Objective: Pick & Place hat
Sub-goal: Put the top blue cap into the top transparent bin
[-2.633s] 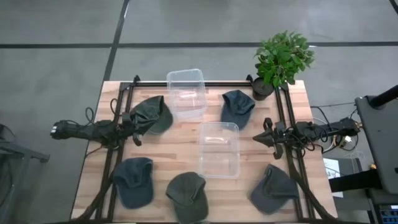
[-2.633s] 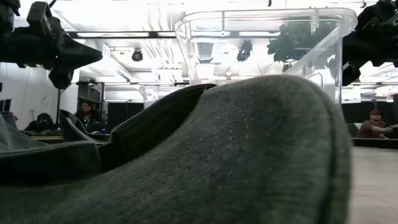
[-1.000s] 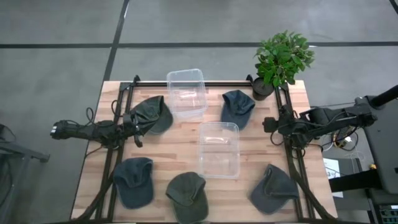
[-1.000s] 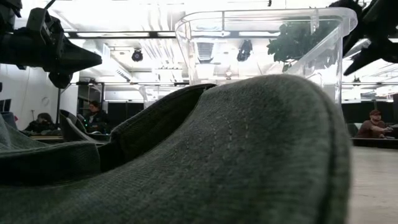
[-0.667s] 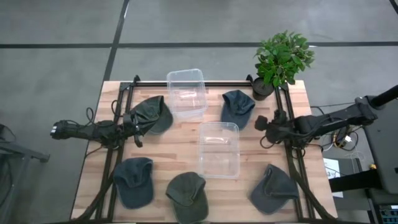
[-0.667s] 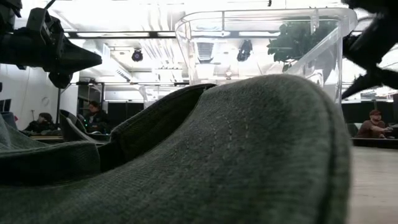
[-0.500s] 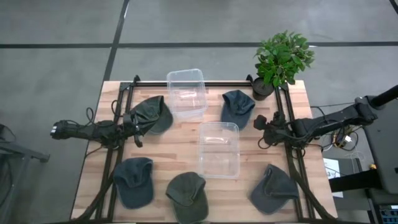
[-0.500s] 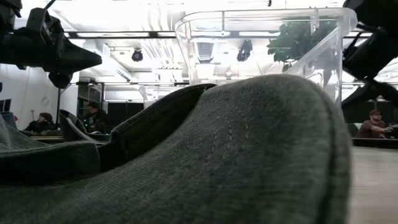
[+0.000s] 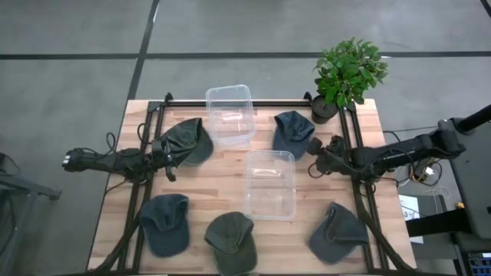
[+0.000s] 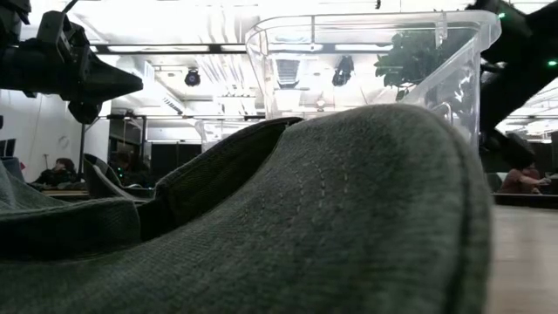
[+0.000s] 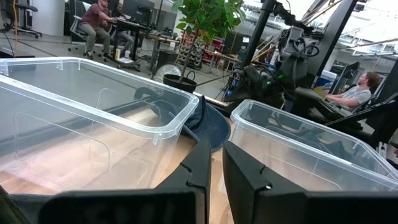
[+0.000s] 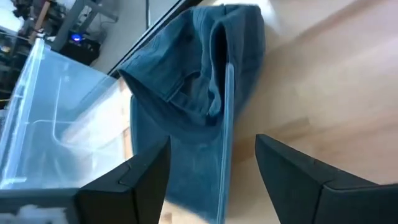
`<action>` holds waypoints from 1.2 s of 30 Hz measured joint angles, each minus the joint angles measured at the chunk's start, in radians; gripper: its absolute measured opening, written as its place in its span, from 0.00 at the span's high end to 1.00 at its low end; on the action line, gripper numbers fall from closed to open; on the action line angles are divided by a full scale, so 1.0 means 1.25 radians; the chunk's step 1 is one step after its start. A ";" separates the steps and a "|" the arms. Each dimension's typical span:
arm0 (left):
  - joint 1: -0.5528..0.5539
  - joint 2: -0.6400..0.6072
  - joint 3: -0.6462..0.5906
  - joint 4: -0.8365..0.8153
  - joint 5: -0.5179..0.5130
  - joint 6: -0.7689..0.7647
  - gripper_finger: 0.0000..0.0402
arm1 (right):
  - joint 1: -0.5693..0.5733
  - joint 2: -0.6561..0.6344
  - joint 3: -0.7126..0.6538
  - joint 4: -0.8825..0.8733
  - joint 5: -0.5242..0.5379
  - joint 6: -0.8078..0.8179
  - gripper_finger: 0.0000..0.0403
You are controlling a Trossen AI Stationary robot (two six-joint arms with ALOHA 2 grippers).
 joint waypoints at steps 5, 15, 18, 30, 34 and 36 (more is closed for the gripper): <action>0.000 0.000 0.000 0.000 0.000 0.000 0.91 | -0.068 0.046 0.030 0.004 -0.065 -0.060 0.44; 0.000 0.000 0.000 0.000 0.000 0.000 0.91 | -0.130 0.125 0.032 0.112 -0.112 -0.109 0.44; 0.000 0.000 0.000 0.000 0.000 0.000 0.91 | -0.137 0.158 0.032 0.112 -0.127 -0.085 0.44; 0.000 0.000 0.000 0.000 0.000 0.000 0.91 | -0.138 0.264 0.032 0.128 -0.115 -0.044 0.62; 0.000 0.000 0.000 0.000 0.000 0.000 0.91 | -0.138 0.275 0.032 0.128 -0.089 -0.044 0.78; 0.000 0.000 0.000 0.001 0.000 -0.001 0.91 | -0.138 0.278 0.032 0.127 -0.080 -0.050 0.85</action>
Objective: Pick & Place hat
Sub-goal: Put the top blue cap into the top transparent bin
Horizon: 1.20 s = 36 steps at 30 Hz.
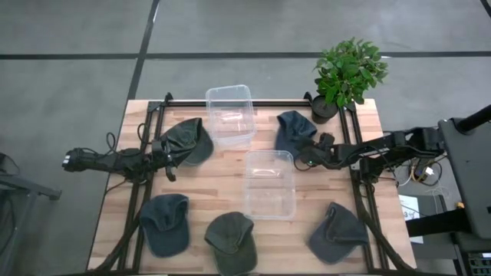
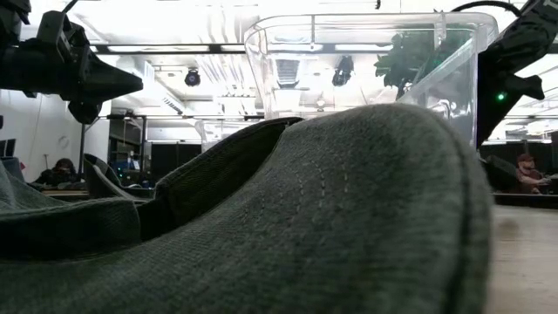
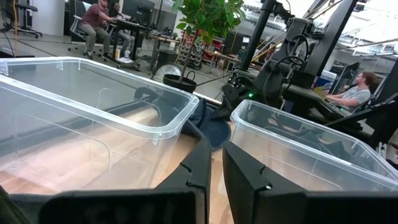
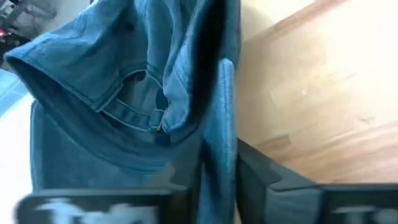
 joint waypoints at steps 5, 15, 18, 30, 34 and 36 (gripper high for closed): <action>0.000 0.000 0.000 0.002 0.000 -0.003 0.91 | 0.000 -0.014 0.000 0.002 0.062 0.000 0.96; 0.000 0.000 -0.001 0.021 0.000 -0.004 0.91 | 0.002 -0.174 0.024 -0.002 0.148 -0.124 0.97; 0.000 0.000 -0.001 0.022 0.000 -0.004 0.91 | 0.001 -0.222 0.051 -0.002 0.181 -0.185 0.97; 0.000 0.000 -0.001 0.110 0.000 -0.121 0.91 | 0.043 -0.256 0.226 0.098 0.114 -0.498 0.97; 0.000 0.002 -0.001 0.142 0.020 -0.169 0.91 | 0.091 -0.202 0.293 0.142 0.091 -0.601 0.97; 0.000 0.003 -0.001 0.167 0.044 -0.189 0.91 | 0.119 -0.166 0.327 0.168 0.090 -0.659 0.97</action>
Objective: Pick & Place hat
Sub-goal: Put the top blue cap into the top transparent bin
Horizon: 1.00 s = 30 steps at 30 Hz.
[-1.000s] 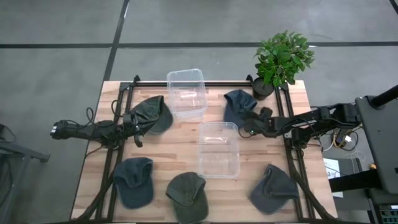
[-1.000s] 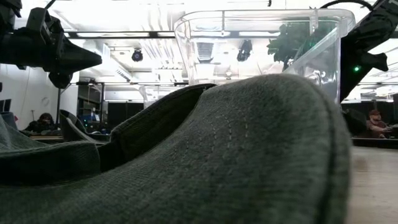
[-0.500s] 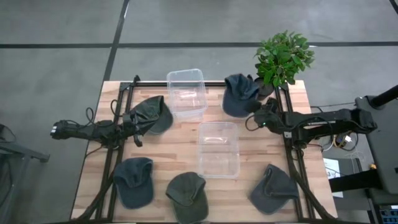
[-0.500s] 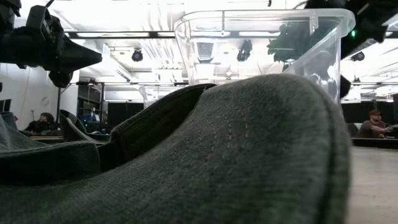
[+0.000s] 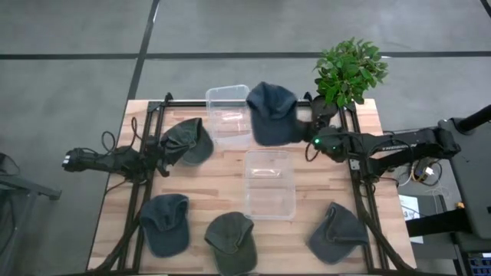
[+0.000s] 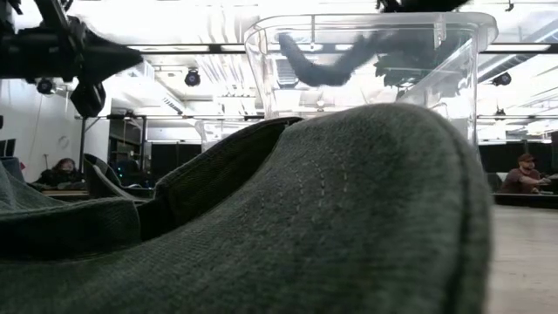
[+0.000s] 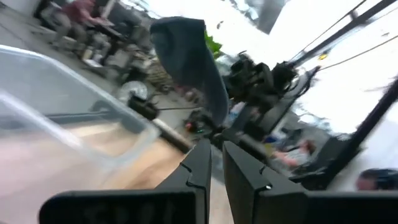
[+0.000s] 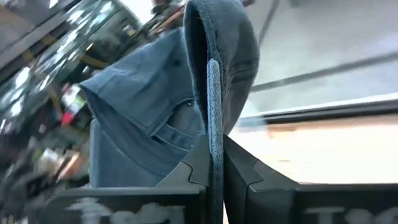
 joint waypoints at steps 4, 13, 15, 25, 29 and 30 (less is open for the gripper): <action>0.000 0.008 0.000 0.060 0.030 -0.010 0.91 | 0.049 0.079 0.071 0.005 0.011 -0.091 0.97; 0.000 0.137 0.090 0.090 0.045 0.009 0.91 | 0.073 0.180 0.218 0.001 0.023 -0.245 0.97; 0.000 0.184 0.125 0.091 0.066 0.014 0.91 | 0.074 0.195 0.248 -0.008 0.022 -0.282 0.97; 0.000 0.399 0.255 0.090 0.137 0.019 0.91 | 0.074 0.235 0.296 -0.032 0.021 -0.347 0.97; 0.000 0.473 0.298 0.091 0.137 0.018 0.89 | 0.074 0.232 0.284 -0.025 0.025 -0.350 0.97; 0.000 0.491 0.308 0.092 0.137 0.018 0.88 | 0.074 0.232 0.283 -0.026 0.029 -0.351 0.97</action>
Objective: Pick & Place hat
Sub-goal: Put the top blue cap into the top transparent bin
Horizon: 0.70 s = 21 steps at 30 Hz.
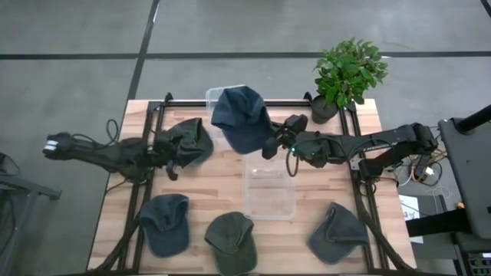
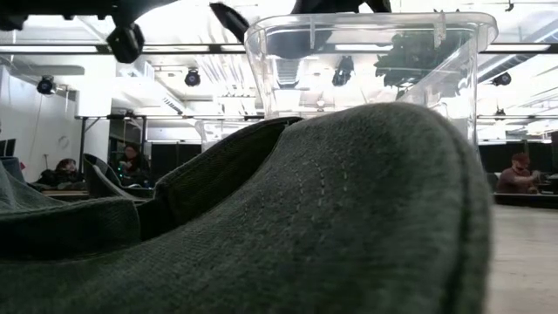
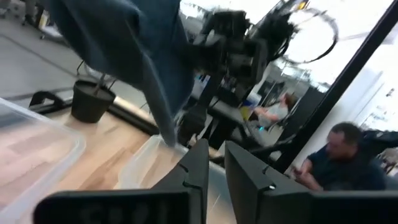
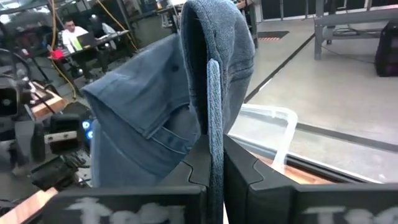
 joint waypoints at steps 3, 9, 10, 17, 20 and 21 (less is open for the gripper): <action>0.000 0.050 0.025 -0.002 0.000 0.000 0.81 | 0.000 -0.008 0.000 0.002 0.001 -0.023 0.97; 0.000 0.136 0.073 0.001 -0.029 0.019 0.63 | 0.001 -0.010 0.002 0.030 0.012 -0.111 0.97; 0.000 0.148 0.080 0.000 -0.041 0.028 0.61 | 0.001 -0.010 0.002 0.031 0.019 -0.120 0.97; 0.002 0.206 0.137 0.008 -0.086 0.041 0.53 | 0.002 -0.009 0.002 0.035 0.047 -0.153 0.97; 0.002 0.226 0.153 0.007 -0.140 0.057 0.53 | 0.003 -0.009 0.001 0.058 0.074 -0.162 0.97; 0.002 0.232 0.157 0.011 -0.168 0.062 0.53 | 0.003 -0.009 0.001 0.070 0.082 -0.163 0.97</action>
